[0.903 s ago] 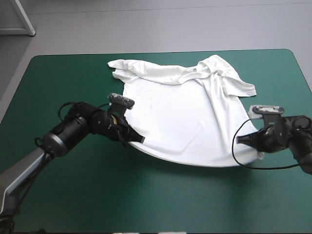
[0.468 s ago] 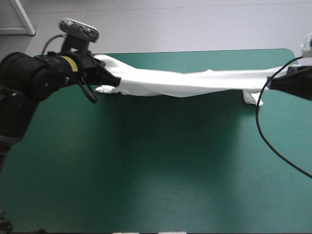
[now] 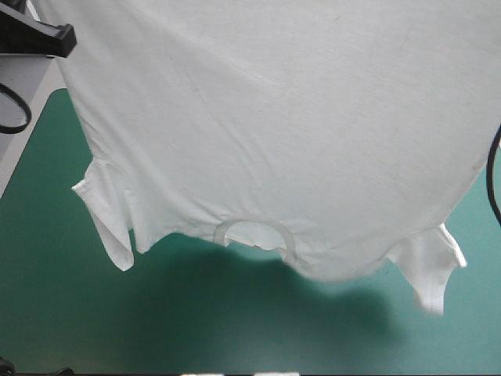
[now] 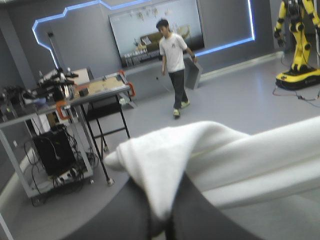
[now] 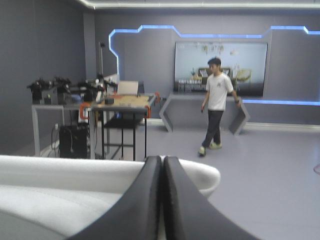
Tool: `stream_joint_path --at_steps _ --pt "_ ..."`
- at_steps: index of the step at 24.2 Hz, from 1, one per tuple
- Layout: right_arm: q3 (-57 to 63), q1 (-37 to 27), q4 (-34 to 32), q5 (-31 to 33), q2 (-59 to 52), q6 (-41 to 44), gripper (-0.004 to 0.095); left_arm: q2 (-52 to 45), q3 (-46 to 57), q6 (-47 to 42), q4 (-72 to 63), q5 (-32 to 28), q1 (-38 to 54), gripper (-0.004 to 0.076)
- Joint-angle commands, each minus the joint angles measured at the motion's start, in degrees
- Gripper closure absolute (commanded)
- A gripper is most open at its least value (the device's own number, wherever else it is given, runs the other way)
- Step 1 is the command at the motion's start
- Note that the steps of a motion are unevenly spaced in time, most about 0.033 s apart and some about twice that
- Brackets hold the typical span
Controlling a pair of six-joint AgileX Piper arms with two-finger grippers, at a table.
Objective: Fold the cloth
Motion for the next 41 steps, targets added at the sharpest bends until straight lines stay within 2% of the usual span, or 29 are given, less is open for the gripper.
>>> stream_joint_path --at_steps 1,10,12,13,15,19,23,26,34,37,41 --pt "-5.3 -0.1 -2.8 -8.4 1.6 -1.0 0.0923 -1.4 -2.1 1.2 4.7 -6.2 -0.2 0.0733" --pt "-6.0 -0.1 7.0 -17.7 12.4 -4.6 0.0923 10.2 -1.9 1.8 7.9 -10.6 0.4 0.0733" --pt "-6.1 -0.1 9.6 -20.8 18.3 -5.1 0.0923 15.0 -1.9 0.4 0.4 -13.8 4.8 0.0733" --pt "-6.5 -0.1 12.6 -23.4 21.7 -6.5 0.0923 17.6 -2.3 0.5 -9.7 -16.2 9.5 0.0733" --pt "-9.0 -0.1 13.3 -24.4 24.9 -6.8 0.0923 19.2 -3.1 2.4 -19.9 -16.7 14.9 0.0733" --pt "-14.6 -0.1 13.2 -23.8 26.0 -6.8 0.0923 18.6 -6.7 3.6 -21.5 -16.2 19.9 0.0733" --pt "-17.7 -0.1 13.2 -17.4 25.8 -7.0 0.0923 18.5 -9.7 5.6 -22.4 -12.2 19.9 0.0733" --pt "-17.1 -0.1 12.3 -9.2 27.5 -5.7 0.0923 19.2 -7.8 5.6 -26.3 -10.9 19.9 0.0733" --pt "-7.4 -0.1 12.8 7.9 36.7 -2.7 0.0923 22.6 11.7 5.5 -29.9 -6.9 19.9 0.0733" --pt "-0.9 -0.1 13.3 10.1 40.8 -2.3 0.0923 25.4 19.7 5.5 -32.5 -9.2 19.9 0.0733" --pt "9.6 -0.1 15.2 8.5 44.1 -2.1 0.0923 29.2 28.5 5.6 -37.3 -12.4 19.9 0.0733"
